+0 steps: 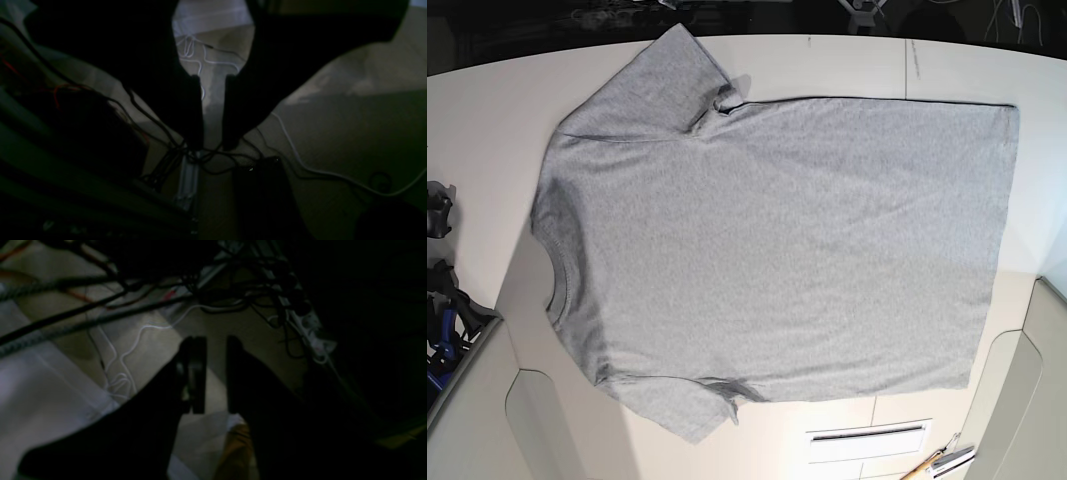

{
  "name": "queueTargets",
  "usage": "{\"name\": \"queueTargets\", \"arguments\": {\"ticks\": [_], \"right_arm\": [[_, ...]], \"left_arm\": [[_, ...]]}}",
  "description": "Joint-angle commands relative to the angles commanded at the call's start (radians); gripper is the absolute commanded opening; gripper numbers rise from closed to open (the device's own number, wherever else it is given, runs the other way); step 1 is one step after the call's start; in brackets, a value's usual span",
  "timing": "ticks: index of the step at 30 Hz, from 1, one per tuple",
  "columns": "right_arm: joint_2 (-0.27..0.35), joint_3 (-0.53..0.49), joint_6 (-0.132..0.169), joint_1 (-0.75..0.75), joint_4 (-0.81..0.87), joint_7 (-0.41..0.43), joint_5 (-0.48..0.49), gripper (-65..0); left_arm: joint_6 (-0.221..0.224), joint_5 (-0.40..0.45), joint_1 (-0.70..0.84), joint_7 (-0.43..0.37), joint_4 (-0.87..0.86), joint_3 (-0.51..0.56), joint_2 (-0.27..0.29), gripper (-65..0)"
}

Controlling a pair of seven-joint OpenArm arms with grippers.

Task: Fold the T-shirt properly
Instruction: 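Move both grippers toward the shirt's shoulder corners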

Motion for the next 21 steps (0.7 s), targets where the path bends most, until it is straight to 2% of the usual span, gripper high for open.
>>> {"name": "queueTargets", "arguments": {"ticks": [2,4,7,10,11,13,17,21], "right_arm": [[0.030,0.011,-0.002,-0.045,0.074,-0.004,0.010,-55.2],[0.062,0.041,-0.002,-0.093,0.159,-0.041,0.065,-55.2],[0.106,0.117,0.001,-0.171,0.302,-0.107,0.131,-55.2],[0.140,0.205,0.004,-0.244,0.444,-0.109,0.175,-55.2],[0.148,0.230,0.014,-0.265,0.487,-0.113,0.185,-55.2],[0.160,0.276,0.056,-0.301,0.560,-0.120,0.200,-55.2],[0.161,0.350,0.117,-0.359,0.665,-0.147,0.257,-55.2],[0.161,0.420,0.161,-0.407,0.769,-0.240,0.364,-55.2]], "left_arm": [[0.000,-0.034,0.029,0.002,0.043,0.000,-0.012,-53.6],[0.000,-0.071,0.060,0.003,0.093,0.000,-0.023,-53.6],[0.008,-0.080,0.110,0.003,0.169,0.000,-0.035,-53.6],[0.008,-0.081,0.157,0.004,0.243,-0.008,-0.042,-53.6],[0.008,-0.089,0.173,0.006,0.267,-0.018,-0.042,-53.6],[0.008,-0.103,0.203,0.007,0.311,-0.049,-0.042,-53.6],[0.006,-0.107,0.261,0.015,0.397,-0.144,-0.042,-53.6],[0.006,-0.145,0.333,0.031,0.485,-0.220,-0.043,-53.6]]}}
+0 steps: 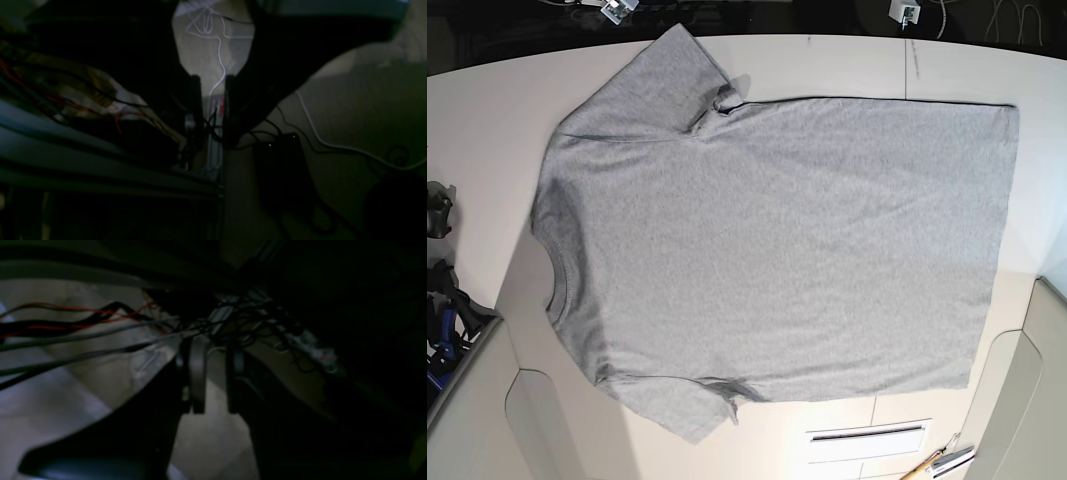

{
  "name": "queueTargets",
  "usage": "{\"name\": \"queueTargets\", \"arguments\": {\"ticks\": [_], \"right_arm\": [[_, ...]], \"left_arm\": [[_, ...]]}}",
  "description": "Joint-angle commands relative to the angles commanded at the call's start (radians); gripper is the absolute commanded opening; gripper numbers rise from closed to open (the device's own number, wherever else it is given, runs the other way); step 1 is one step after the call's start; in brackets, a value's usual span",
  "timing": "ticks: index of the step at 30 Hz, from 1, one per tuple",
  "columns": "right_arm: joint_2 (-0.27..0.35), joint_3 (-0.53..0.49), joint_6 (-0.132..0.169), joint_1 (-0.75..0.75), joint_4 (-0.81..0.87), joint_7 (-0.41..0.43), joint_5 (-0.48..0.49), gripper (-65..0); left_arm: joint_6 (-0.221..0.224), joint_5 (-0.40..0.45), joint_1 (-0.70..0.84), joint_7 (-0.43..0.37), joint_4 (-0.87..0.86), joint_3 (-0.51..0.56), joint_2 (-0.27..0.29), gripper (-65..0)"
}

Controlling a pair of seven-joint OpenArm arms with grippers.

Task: Fold the T-shirt properly
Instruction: 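Move both grippers toward the shirt's shoulder corners, then lower both grippers and pinch the shirt's shoulder edge at each end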

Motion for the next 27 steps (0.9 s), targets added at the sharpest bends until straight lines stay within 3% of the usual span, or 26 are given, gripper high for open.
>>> {"name": "queueTargets", "arguments": {"ticks": [2,5,11,14,17,19,21,23,27], "right_arm": [[0.000,0.037,0.008,-0.027,0.057,-0.028,0.052,-55.2],[0.000,0.092,0.052,-0.065,0.140,-0.061,0.116,-55.2],[-0.001,0.238,0.055,-0.085,0.302,-0.201,0.358,-55.2],[-0.001,0.336,0.055,-0.082,0.378,-0.217,0.446,-55.2],[-0.002,0.428,0.053,-0.073,0.428,-0.220,0.489,-51.5],[-0.007,0.478,0.043,-0.071,0.430,-0.220,0.507,-42.1],[-0.007,0.505,0.008,-0.071,0.428,-0.221,0.507,-33.6],[-0.010,0.518,-0.032,-0.071,0.427,-0.221,0.499,-31.5],[-0.037,0.519,-0.037,-0.071,0.426,-0.221,0.480,-31.3]], "left_arm": [[0.000,-0.027,0.037,0.005,0.047,-0.026,0.000,-53.6],[-0.012,-0.033,0.085,0.004,0.126,-0.068,0.001,-53.6],[-0.030,-0.069,0.150,0.048,0.277,-0.178,0.000,-53.6],[-0.038,-0.114,0.162,0.109,0.330,-0.248,0.000,-53.5],[-0.132,-0.146,0.164,0.147,0.374,-0.324,0.000,-51.7],[-0.136,-0.185,0.164,0.162,0.394,-0.375,0.000,-47.8],[-0.136,-0.245,0.164,0.194,0.410,-0.423,-0.003,-44.4],[-0.136,-0.312,0.164,0.237,0.421,-0.466,-0.012,-42.1],[-0.136,-0.414,0.164,0.271,0.437,-0.553,-0.036,-31.4]]}}
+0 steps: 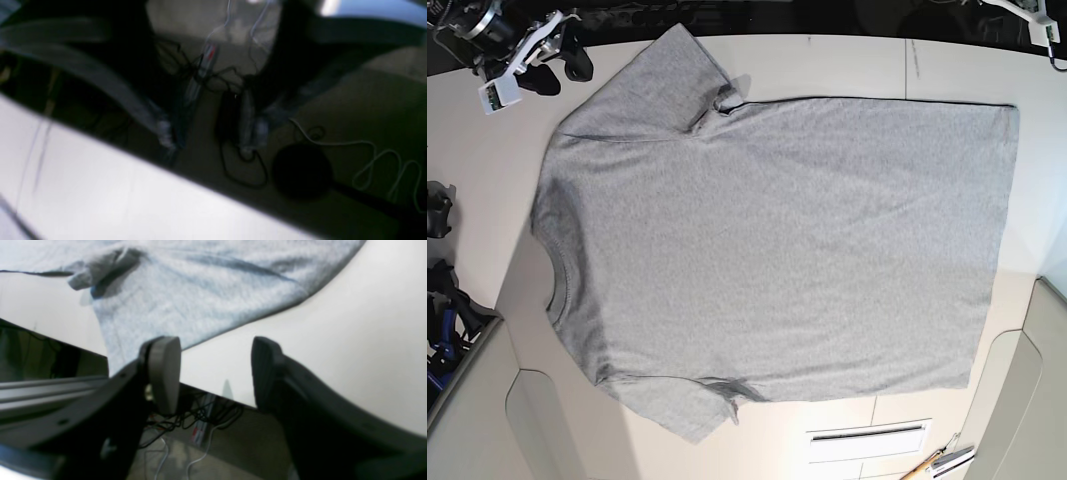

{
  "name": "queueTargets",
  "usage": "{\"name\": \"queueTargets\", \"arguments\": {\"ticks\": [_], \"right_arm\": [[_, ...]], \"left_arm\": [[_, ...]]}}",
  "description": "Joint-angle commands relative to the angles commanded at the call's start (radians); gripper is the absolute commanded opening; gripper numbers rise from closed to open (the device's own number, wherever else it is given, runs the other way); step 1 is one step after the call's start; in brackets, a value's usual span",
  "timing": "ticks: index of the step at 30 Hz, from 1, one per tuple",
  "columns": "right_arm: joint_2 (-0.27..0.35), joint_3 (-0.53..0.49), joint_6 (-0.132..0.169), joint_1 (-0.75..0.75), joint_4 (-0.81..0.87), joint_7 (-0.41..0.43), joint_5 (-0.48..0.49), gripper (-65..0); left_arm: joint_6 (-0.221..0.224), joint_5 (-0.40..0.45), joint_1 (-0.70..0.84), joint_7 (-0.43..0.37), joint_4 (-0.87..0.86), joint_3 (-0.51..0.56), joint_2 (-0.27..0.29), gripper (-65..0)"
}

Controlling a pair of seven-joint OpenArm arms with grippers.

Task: Fold the T-shirt properly
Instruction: 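Lower both grippers and pinch the shirt's shoulder edge at each end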

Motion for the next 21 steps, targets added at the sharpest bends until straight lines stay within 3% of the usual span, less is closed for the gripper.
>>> {"name": "queueTargets", "arguments": {"ticks": [1,8,15,21], "right_arm": [[-0.005,0.000,0.000,0.000,-0.002,0.000,-0.003,-30.4],[-0.020,0.000,-0.014,0.042,-0.076,-0.014,-0.029,-28.2],[-0.040,0.000,-0.014,0.066,-0.117,-0.015,-0.025,-27.2],[-0.069,0.000,-0.013,0.069,-0.117,-0.014,-0.028,-27.2]], "left_arm": [[0.000,-0.021,0.000,0.000,0.001,-0.016,-0.010,-28.8],[0.000,-0.087,-0.009,0.000,0.001,-0.043,-0.100,-26.2],[0.000,-0.079,-0.144,0.095,0.001,-0.043,-0.180,-24.2],[0.000,-0.075,-0.220,0.097,-0.017,-0.043,-0.240,-24.2]]}}
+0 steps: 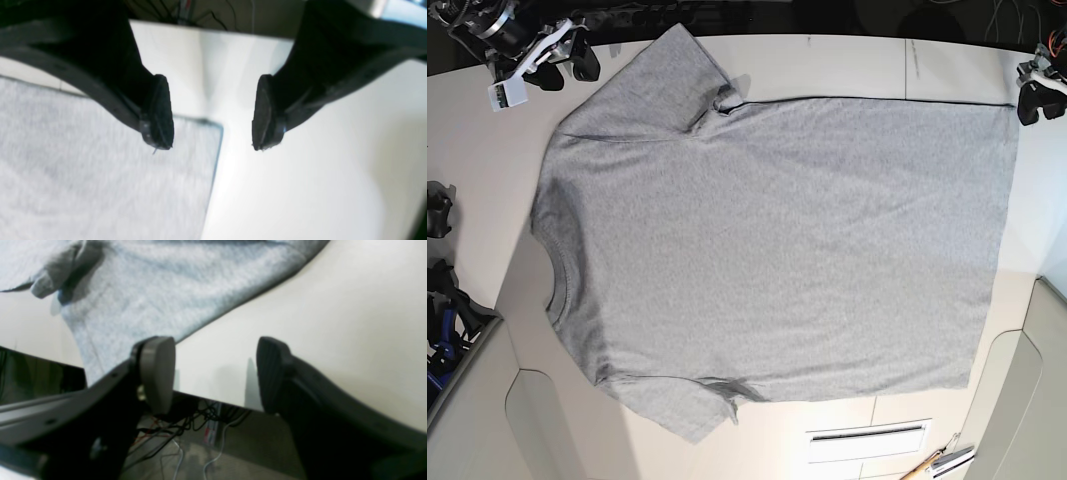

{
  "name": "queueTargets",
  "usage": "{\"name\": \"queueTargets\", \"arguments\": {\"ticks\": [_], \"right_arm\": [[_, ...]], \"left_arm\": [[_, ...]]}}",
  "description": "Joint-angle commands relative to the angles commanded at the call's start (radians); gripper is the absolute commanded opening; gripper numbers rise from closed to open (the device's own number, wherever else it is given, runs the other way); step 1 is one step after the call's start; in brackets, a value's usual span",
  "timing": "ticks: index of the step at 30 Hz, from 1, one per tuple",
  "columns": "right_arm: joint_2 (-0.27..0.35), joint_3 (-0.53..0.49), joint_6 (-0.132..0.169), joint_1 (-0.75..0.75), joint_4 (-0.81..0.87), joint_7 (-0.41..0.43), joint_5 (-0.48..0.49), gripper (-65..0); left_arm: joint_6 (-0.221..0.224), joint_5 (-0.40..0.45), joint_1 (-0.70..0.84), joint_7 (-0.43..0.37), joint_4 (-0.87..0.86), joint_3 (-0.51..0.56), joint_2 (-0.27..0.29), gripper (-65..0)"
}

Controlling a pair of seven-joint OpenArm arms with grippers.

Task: Fold the T-shirt properly
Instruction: 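Lower both grippers and pinch the shirt's shoulder edge at each end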

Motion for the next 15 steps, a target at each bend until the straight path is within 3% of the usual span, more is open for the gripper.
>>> {"name": "queueTargets", "arguments": {"ticks": [15], "right_arm": [[-0.027,0.000,0.000,0.003,0.000,0.000,0.011,-27.2]], "left_arm": [[0.000,-0.061,-0.098,0.000,-0.259,0.001,-0.017,-24.1]]}}
